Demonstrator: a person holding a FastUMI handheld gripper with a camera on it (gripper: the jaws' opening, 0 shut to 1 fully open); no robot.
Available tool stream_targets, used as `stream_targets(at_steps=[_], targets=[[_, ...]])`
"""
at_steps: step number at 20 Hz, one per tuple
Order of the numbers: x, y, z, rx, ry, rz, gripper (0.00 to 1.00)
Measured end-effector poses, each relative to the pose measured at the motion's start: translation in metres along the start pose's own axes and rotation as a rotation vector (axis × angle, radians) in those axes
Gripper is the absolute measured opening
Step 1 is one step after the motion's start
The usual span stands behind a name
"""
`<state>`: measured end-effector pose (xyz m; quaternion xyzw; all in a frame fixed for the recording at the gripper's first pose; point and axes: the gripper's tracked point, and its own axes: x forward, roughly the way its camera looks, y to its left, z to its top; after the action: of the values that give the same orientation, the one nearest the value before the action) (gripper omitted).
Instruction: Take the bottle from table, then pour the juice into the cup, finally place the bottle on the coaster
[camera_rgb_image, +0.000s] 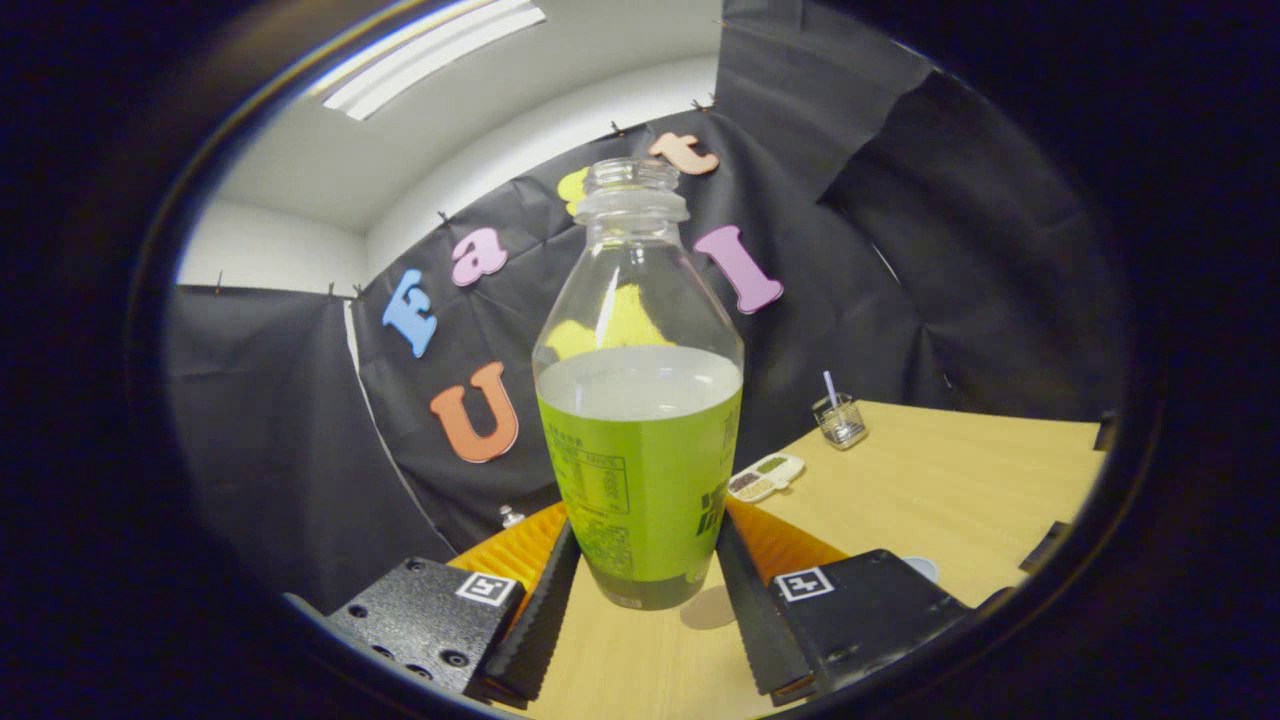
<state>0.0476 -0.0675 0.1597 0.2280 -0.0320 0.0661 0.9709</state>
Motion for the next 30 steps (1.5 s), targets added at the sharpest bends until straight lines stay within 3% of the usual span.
stream_targets(at_steps=[8, 13, 18, 22, 26, 30], targets=[[0.020, -0.014, -0.003, -0.162, 0.012, -0.063, 0.79], [0.046, -0.012, -0.010, -0.221, 0.010, -0.059, 0.79], [0.078, -0.002, -0.041, -0.278, 0.099, -0.004, 0.80], [0.116, 0.002, -0.085, -0.313, 0.176, -0.007, 0.80], [0.144, -0.014, -0.124, -0.399, 0.228, -0.086, 0.80], [0.167, -0.039, -0.151, -0.400, 0.298, -0.138, 0.80]])
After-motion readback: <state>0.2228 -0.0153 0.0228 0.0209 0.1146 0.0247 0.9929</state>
